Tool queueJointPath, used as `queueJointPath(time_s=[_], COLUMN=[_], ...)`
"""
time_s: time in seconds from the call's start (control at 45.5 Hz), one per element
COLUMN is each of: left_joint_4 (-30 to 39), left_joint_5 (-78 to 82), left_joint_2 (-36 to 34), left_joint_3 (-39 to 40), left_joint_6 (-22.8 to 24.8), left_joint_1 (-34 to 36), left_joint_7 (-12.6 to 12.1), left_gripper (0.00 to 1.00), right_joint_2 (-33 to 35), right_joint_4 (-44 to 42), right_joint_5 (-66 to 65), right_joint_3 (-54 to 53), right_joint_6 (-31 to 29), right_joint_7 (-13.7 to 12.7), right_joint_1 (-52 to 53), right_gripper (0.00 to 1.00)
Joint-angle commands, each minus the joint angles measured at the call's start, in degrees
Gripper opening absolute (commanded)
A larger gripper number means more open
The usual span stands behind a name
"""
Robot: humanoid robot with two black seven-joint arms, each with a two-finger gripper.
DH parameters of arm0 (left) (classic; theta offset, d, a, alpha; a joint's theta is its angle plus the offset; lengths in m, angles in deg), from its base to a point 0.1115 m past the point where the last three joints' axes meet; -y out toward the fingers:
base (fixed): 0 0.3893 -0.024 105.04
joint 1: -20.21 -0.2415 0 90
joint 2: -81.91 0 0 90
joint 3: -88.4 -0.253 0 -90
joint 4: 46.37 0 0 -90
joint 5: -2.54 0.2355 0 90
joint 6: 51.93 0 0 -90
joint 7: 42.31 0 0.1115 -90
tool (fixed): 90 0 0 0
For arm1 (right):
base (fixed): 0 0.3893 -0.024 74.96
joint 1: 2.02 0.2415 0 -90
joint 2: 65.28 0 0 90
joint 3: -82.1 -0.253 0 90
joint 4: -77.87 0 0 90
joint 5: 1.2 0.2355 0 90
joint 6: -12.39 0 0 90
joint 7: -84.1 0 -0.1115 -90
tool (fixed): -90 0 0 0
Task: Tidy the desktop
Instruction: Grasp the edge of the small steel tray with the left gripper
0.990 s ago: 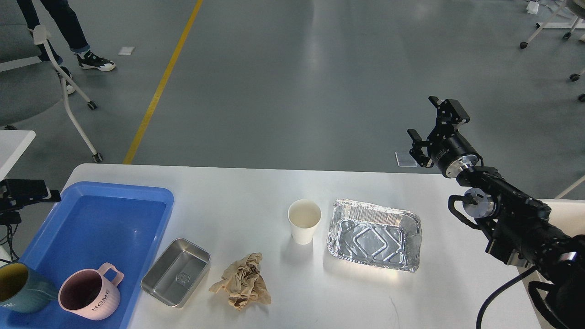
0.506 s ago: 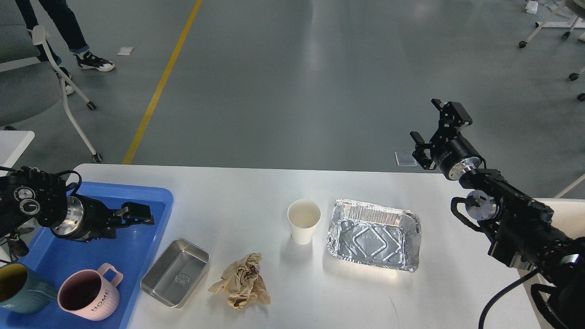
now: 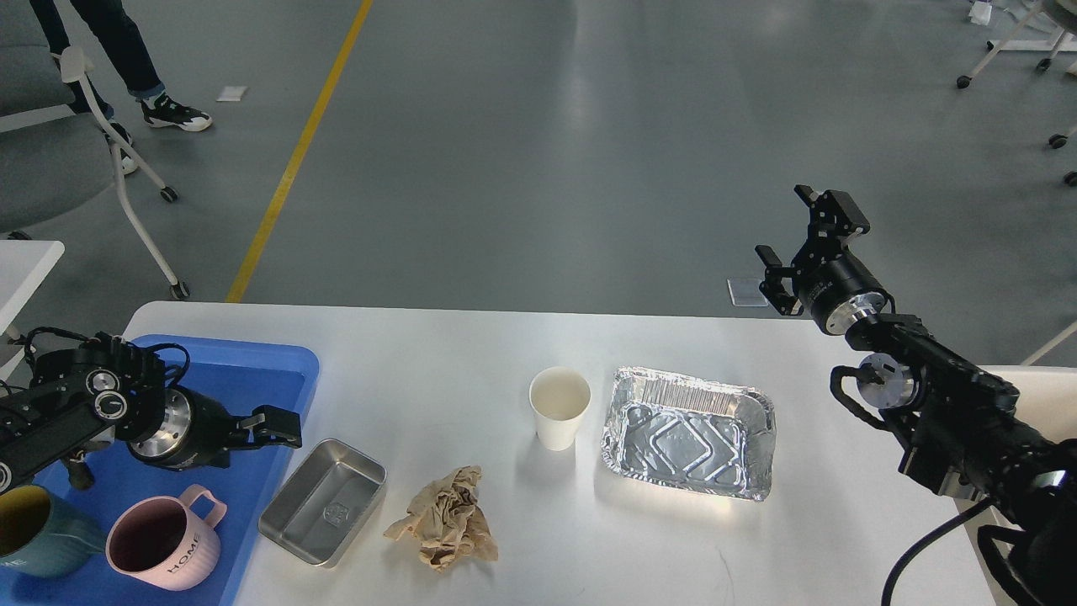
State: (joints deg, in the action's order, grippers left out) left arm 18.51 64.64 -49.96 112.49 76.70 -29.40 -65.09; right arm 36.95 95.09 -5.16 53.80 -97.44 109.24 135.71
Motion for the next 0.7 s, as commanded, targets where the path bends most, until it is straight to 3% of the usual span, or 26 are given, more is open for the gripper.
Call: queueJointPath(time_s=[0.0, 0.176, 0.682], left_joint_4=[-1.3, -1.7, -4.5], left_joint_5=[0.7, 1.2, 1.1], left_joint_2=[2.1, 4.1, 7.8], left_joint_3=[0.0, -0.4, -1.1], left_joint_6=[-0.1, -0.3, -0.4], left_joint_1=[0.0, -0.1, 0.0], left_joint_7=[-0.4, -2.4, -2.6], left_gripper=[0.98, 0.98, 0.98], right_joint_2=[0.1, 0.3, 0.3], right_joint_4=[-0.1, -0.1, -0.1], right_joint_5=[0.0, 0.0, 0.1], right_joint_3=[0.0, 0.0, -0.1], right_joint_6=[0.1, 0.0, 0.0], right_joint_7=[0.0, 0.0, 0.0], right_joint_1=[-0.2, -0.2, -0.5], right_gripper=[1.00, 1.00, 1.00])
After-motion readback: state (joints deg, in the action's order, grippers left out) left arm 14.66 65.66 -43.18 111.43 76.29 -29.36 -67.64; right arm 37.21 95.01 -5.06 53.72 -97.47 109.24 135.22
